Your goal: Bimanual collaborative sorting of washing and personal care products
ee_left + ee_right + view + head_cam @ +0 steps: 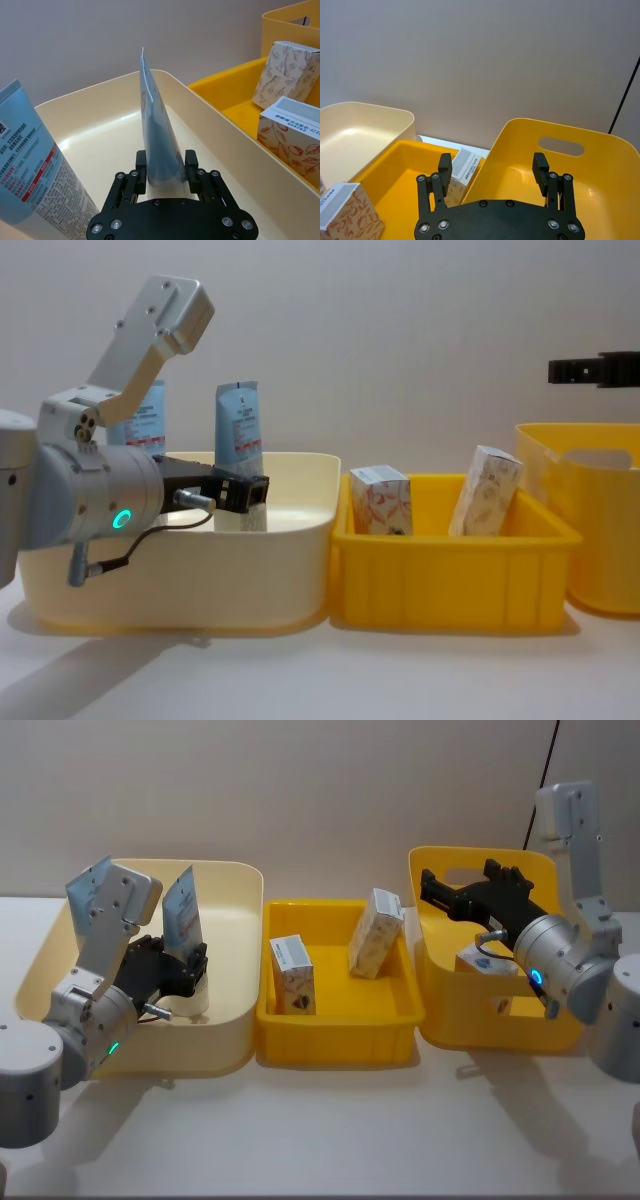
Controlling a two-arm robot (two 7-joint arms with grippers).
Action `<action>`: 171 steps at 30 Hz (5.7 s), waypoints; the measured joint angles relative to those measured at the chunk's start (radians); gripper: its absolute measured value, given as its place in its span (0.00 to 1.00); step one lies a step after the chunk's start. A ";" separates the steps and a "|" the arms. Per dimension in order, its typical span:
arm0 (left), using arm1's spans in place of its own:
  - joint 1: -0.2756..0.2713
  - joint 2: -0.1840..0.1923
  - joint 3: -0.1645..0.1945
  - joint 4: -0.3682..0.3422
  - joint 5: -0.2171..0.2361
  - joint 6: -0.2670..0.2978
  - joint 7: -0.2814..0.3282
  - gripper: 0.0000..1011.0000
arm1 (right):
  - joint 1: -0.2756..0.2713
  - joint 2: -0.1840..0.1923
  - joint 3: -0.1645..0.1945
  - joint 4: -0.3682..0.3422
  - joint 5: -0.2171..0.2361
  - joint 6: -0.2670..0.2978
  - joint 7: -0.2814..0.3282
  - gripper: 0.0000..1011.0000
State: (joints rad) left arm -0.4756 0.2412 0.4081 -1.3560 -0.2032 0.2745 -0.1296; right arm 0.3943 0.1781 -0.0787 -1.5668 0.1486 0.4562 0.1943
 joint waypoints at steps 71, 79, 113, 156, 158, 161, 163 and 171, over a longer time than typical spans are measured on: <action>-0.001 -0.007 -0.003 -0.013 0.025 -0.043 0.002 0.31 | 0.000 0.000 0.000 0.000 0.000 0.000 0.000 0.99; -0.007 -0.006 -0.001 -0.040 0.047 -0.043 0.007 0.31 | 0.000 0.000 0.000 0.000 0.000 0.000 0.000 0.99; -0.194 0.005 -0.004 -0.091 0.001 -0.153 -0.220 0.31 | 0.041 0.044 -0.054 0.018 0.004 -0.055 0.093 0.99; -0.259 0.006 0.052 -0.078 -0.038 -0.113 -0.280 0.31 | 0.197 0.279 -0.295 0.031 -0.122 -0.334 0.433 0.99; -0.259 0.007 0.053 -0.079 -0.039 -0.110 -0.280 0.31 | 0.197 0.282 -0.305 0.031 -0.138 -0.341 0.421 0.99; -0.259 0.007 0.054 -0.080 -0.041 -0.106 -0.280 0.31 | 0.195 0.284 -0.317 0.030 -0.167 -0.353 0.394 0.99; -0.259 0.008 0.055 -0.081 -0.043 -0.103 -0.280 0.31 | 0.191 0.283 -0.325 0.031 -0.182 -0.362 0.374 0.99; -0.258 0.008 0.058 -0.081 -0.049 -0.096 -0.280 0.31 | 0.170 0.263 -0.333 0.038 -0.196 -0.379 0.319 0.99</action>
State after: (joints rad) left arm -0.7340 0.2491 0.4662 -1.4369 -0.2520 0.1783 -0.4100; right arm 0.5645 0.4411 -0.4114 -1.5285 -0.0476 0.0771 0.5133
